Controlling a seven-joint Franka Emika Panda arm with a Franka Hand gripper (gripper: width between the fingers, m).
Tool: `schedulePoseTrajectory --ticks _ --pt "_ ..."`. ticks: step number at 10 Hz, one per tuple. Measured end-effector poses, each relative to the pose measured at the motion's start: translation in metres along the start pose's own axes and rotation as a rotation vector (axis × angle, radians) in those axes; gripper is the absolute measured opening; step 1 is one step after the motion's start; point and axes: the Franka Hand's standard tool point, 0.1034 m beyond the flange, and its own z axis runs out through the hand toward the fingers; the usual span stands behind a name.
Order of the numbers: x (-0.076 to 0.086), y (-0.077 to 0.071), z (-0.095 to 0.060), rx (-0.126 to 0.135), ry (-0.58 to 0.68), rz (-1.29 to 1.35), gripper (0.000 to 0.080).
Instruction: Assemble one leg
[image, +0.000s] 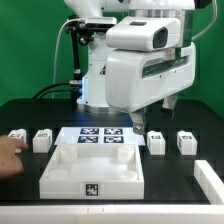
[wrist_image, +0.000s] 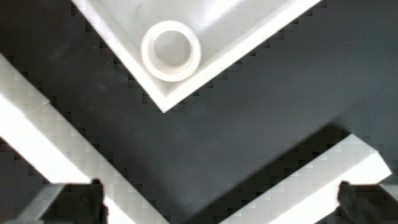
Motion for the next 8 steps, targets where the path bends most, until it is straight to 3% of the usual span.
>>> schedulePoseTrajectory --ticks 8 --pt "-0.0003 -0.0004 0.0015 0.002 -0.001 0.000 0.0650"
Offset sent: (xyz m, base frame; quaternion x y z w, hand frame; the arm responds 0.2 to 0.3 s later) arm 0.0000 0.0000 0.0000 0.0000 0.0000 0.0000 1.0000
